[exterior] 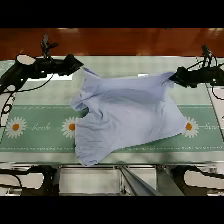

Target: Fold the shirts.

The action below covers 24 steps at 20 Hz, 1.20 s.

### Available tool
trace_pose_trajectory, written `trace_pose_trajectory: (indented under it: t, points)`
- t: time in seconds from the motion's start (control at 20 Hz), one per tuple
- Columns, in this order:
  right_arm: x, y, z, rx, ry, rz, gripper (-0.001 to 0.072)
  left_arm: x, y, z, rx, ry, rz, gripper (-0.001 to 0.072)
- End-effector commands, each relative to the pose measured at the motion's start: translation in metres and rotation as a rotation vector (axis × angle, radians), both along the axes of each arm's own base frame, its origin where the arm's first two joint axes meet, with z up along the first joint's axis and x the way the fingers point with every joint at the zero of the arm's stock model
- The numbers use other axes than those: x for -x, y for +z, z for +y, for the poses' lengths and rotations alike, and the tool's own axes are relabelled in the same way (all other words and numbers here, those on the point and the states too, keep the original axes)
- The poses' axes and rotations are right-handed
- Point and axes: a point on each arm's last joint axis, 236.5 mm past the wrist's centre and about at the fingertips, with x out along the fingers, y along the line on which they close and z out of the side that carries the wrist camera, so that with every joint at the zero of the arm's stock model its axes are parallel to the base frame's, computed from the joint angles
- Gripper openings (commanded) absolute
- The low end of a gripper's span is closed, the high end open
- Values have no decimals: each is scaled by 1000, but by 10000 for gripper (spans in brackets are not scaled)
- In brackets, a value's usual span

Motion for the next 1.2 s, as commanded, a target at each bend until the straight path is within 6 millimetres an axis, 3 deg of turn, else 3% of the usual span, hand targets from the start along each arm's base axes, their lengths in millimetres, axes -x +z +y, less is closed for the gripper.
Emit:
trace_pose_trajectory:
  t: [0.0,0.05,0.2,0.25,0.35,0.45,0.6,0.75,0.9,1.15]
  points:
    - [-21,10,-9,-29,-34,-55,412,-9,12,1,6,-66,-5,509]
    - [-19,24,-16,-40,-18,-55,412,1,17,13,-19,-107,37,509]
    - [13,61,-56,-83,0,0,409,56,2,85,-159,-155,284,508]
    - [34,61,-73,-89,-12,45,409,75,0,105,-193,-154,331,508]
    - [73,46,-94,-90,-68,142,409,108,-2,123,-190,-111,365,508]
    - [104,18,-92,-126,-153,192,409,158,-25,119,-169,-102,433,507]
    - [138,-24,-69,-141,-195,220,409,244,-71,94,-101,-124,609,507]
    - [159,-48,-49,-178,-171,256,409,303,-98,76,-54,-130,728,507]
    - [169,-57,-42,-188,-142,278,409,348,-112,59,10,-136,864,507]
    - [163,-51,-38,-217,-146,249,409,388,-128,40,91,-141,974,507]
